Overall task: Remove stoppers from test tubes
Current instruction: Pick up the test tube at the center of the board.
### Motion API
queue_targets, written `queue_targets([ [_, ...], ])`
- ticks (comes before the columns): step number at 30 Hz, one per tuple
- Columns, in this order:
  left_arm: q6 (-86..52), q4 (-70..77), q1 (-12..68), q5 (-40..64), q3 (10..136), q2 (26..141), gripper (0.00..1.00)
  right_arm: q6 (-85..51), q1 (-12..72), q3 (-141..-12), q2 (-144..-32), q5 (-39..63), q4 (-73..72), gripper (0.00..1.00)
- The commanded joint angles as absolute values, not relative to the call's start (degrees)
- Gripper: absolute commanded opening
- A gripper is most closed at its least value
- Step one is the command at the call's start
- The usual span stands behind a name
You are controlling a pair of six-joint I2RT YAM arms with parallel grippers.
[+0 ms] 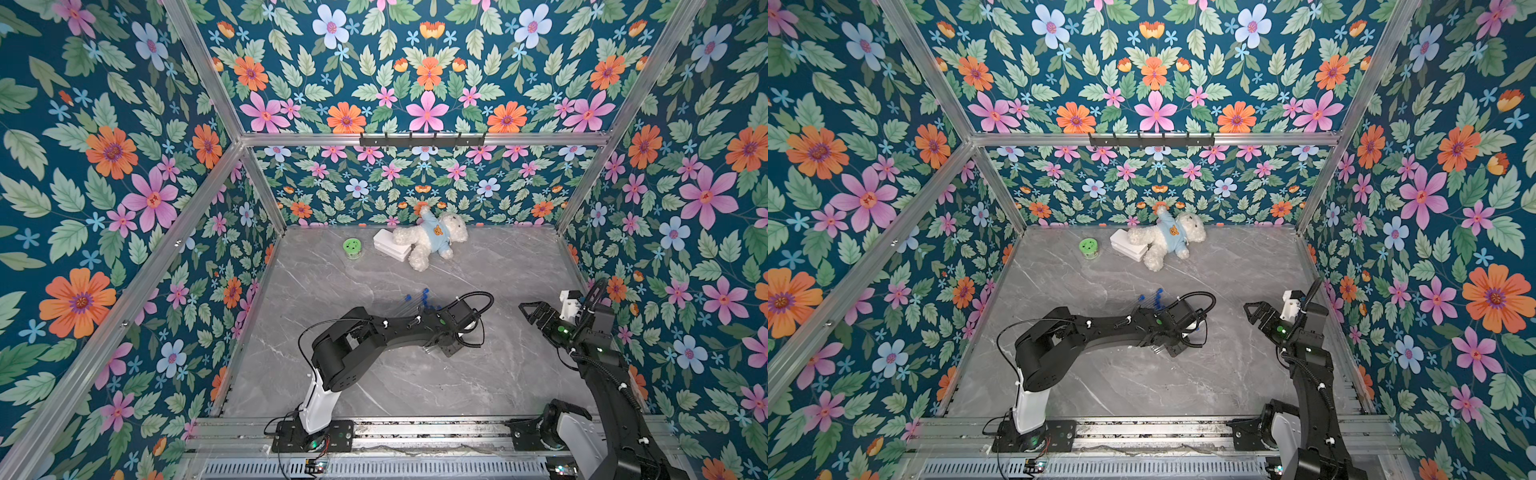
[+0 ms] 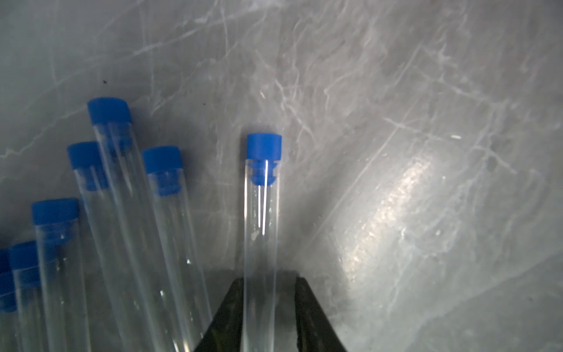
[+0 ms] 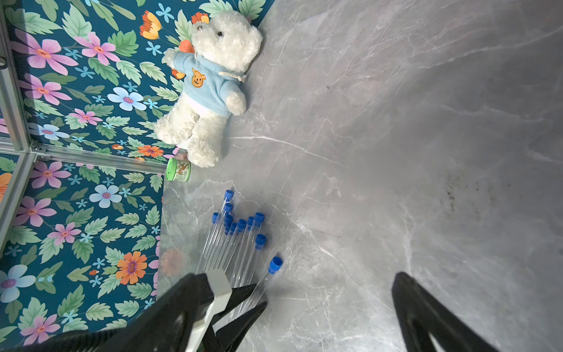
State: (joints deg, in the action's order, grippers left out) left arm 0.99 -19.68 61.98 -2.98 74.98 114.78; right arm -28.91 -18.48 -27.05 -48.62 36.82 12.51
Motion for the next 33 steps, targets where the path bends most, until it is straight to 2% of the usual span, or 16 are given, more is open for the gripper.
queue_targets([
  [1, 1.4, -22.8, 61.9, -3.3, 74.4, 114.6, 0.3, -29.2, -18.5, -27.1, -48.5, 36.5, 12.2, 0.99],
  [22, 0.7, -22.3, 62.0, -1.4, 72.5, 112.6, 0.15, -29.2, -18.7, -27.0, -47.4, 35.8, 12.7, 0.99],
  [30, -0.7, -18.2, 61.9, 0.6, 66.7, 104.0, 0.13, -30.7, -18.3, -25.3, -51.1, 46.0, 5.6, 0.98],
  [33, -0.9, -17.5, 61.7, -1.7, 63.2, 99.5, 0.12, -31.1, -13.2, -26.7, -54.2, 48.5, 3.8, 0.98],
])
